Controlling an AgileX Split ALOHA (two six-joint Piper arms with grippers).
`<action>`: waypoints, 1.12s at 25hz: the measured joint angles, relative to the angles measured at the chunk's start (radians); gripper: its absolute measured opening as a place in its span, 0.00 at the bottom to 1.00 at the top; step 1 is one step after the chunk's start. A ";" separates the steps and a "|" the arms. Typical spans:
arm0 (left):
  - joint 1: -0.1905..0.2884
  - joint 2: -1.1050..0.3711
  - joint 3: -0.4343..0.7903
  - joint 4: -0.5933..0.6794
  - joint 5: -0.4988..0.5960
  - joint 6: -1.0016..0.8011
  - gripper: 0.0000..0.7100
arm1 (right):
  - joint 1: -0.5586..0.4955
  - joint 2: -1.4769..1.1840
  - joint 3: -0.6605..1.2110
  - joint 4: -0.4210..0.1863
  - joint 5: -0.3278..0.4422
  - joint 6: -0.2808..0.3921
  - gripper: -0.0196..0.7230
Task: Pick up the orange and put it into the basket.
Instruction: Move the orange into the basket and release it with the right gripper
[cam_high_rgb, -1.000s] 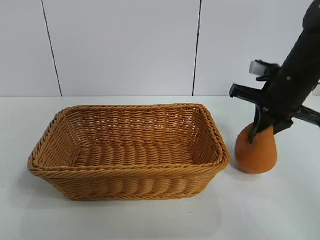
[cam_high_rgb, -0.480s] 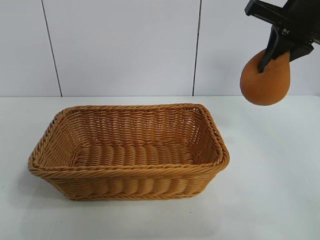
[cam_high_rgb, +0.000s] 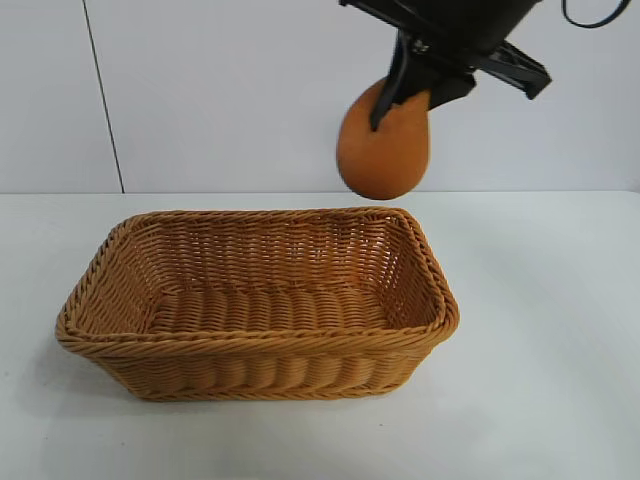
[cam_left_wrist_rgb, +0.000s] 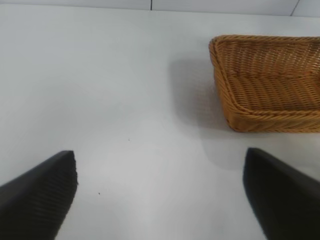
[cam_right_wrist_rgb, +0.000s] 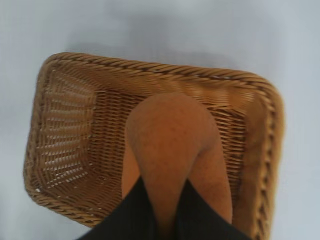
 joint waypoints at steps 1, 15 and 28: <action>0.000 0.000 0.000 0.000 -0.001 0.000 0.91 | 0.022 0.009 -0.001 0.002 -0.018 0.007 0.02; 0.000 0.000 0.000 0.000 -0.001 0.000 0.91 | 0.183 0.302 -0.002 0.020 -0.264 0.036 0.02; 0.000 0.000 0.000 0.000 -0.001 0.000 0.91 | 0.183 0.342 -0.077 -0.011 -0.140 0.039 0.79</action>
